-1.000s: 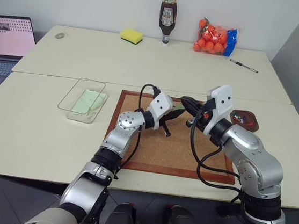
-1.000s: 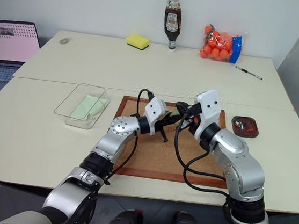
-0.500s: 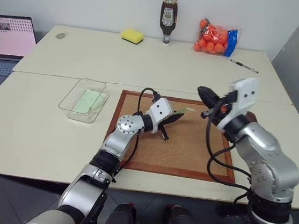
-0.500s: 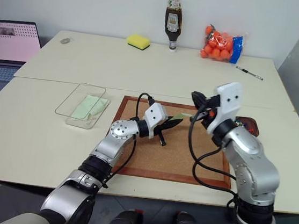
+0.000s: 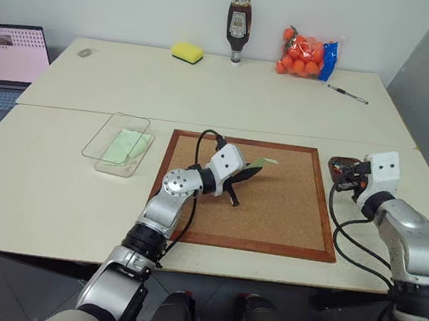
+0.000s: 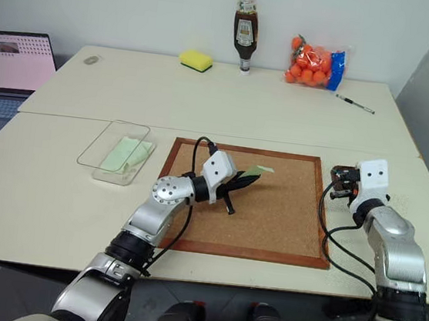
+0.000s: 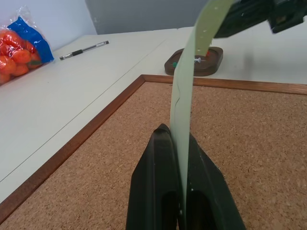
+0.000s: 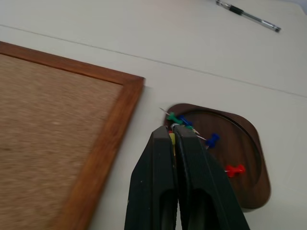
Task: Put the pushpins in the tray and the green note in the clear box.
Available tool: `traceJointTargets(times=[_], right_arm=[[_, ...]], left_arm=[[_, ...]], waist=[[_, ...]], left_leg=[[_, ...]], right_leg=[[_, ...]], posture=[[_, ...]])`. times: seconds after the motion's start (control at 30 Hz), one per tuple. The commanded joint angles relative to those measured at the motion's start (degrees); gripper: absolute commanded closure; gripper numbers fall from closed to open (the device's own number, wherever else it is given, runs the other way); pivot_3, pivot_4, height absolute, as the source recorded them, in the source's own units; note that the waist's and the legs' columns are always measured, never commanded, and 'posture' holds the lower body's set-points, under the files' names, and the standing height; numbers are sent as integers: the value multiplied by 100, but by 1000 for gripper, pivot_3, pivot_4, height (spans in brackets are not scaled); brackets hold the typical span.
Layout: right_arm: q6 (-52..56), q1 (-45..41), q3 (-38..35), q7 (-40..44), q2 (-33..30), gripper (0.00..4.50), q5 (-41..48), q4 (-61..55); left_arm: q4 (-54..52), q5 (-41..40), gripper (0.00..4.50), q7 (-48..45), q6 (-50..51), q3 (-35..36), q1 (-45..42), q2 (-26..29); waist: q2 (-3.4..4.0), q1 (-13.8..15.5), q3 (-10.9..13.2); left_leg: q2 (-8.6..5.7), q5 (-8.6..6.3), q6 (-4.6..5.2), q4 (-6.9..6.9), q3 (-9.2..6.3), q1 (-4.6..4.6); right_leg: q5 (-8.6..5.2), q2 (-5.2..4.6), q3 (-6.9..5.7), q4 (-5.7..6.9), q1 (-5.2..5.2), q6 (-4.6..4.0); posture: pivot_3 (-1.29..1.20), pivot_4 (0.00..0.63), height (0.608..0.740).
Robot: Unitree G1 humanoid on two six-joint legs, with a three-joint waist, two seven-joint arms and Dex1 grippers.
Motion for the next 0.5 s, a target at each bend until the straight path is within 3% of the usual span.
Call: traceJointTargets(times=[0.03, 0.23, 0.5], right_arm=[[-611, -543, 55, 22, -124, 4500, -295, 1006], [-921, -976, 81, 35, -139, 4500, -477, 1923], [-830, -964, -122, -76, -72, 2901, -340, 1677]], left_arm=[[-334, -33, 4465, 94, 65, 7, 28, 16], [-423, -28, 4465, 170, 128, 2, 79, 33], [-383, -43, 4500, 246, 102, 13, 55, 13]], waist=[[0, 0, 0], [0, 19, 0], [0, 16, 0]], left_leg=[[0, 0, 0, 0, 0, -2], [-5, 0, 0, 1, 4, -8], [-4, 0, 0, 2, 3, -5]], right_leg=[[0, 0, 0, -1, 0, 0], [0, -6, 5, -6, -2, 0], [0, -6, 5, 0, -1, 0]], posture=[[0, 150, 740], [0, 150, 740], [0, 150, 740]])
